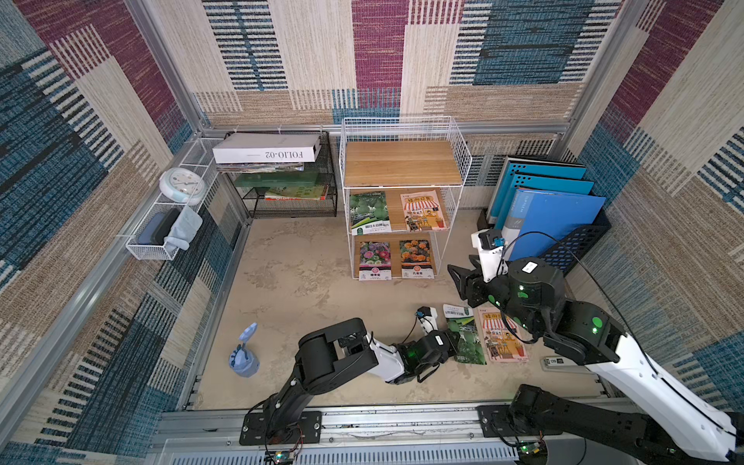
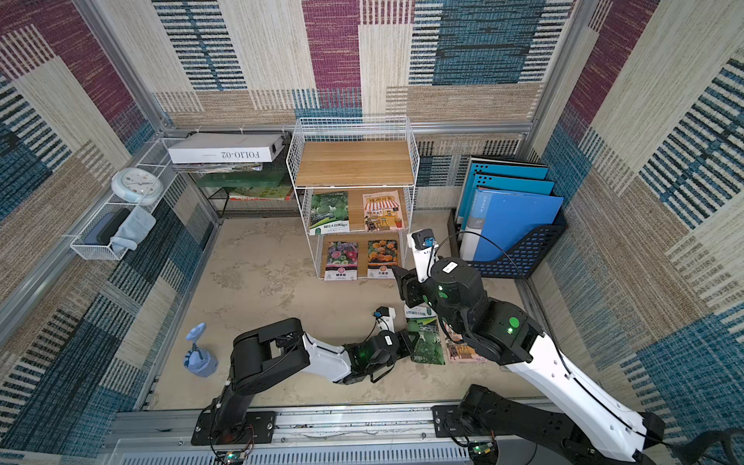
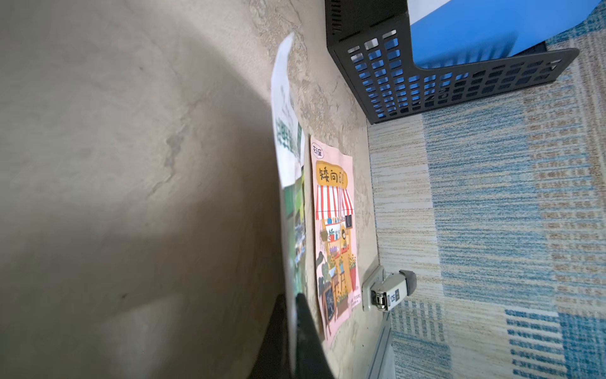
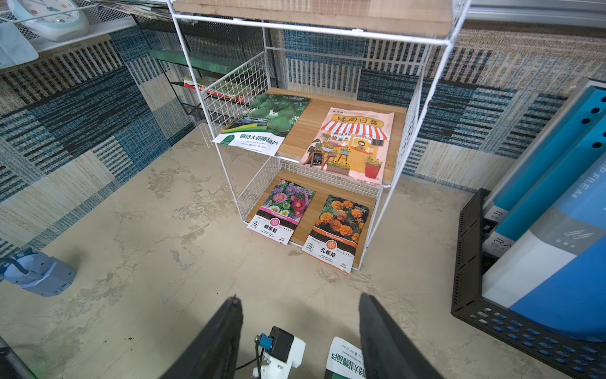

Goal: Take the seed bag off the shelf
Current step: Place the seed packet at the center of the board.

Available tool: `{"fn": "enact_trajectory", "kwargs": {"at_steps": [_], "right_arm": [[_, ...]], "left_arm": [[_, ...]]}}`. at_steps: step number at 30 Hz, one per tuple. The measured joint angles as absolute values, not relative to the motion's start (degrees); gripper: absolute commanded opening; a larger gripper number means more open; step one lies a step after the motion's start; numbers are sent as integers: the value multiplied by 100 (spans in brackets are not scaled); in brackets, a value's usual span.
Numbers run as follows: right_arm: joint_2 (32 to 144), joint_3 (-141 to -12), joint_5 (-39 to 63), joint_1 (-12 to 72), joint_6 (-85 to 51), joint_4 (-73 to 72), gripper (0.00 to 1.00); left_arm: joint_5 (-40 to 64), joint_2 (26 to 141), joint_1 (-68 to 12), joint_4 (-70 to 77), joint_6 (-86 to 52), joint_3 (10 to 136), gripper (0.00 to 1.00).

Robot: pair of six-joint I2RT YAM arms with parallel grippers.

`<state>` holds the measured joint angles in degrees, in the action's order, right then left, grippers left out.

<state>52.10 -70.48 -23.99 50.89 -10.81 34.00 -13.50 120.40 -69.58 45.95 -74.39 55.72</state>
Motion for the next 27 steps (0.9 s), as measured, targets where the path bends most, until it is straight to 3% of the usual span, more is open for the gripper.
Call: {"fn": "enact_trajectory", "kwargs": {"at_steps": [17, 23, 27], "right_arm": [[5022, -6755, -2399, 5087, -1017, 3387, 62], [4976, -6685, -2399, 5089, -1020, 3389, 62], [4976, -6689, -2399, 5089, -1017, 3389, 62]], "left_arm": [[-1052, 12228, -6893, 3618, -7461, 6038, 0], [-1050, 12180, -6879, 3553, -7491, 5996, 19], [-1052, 12088, -6875, 3380, -7465, 6049, 37]]}}
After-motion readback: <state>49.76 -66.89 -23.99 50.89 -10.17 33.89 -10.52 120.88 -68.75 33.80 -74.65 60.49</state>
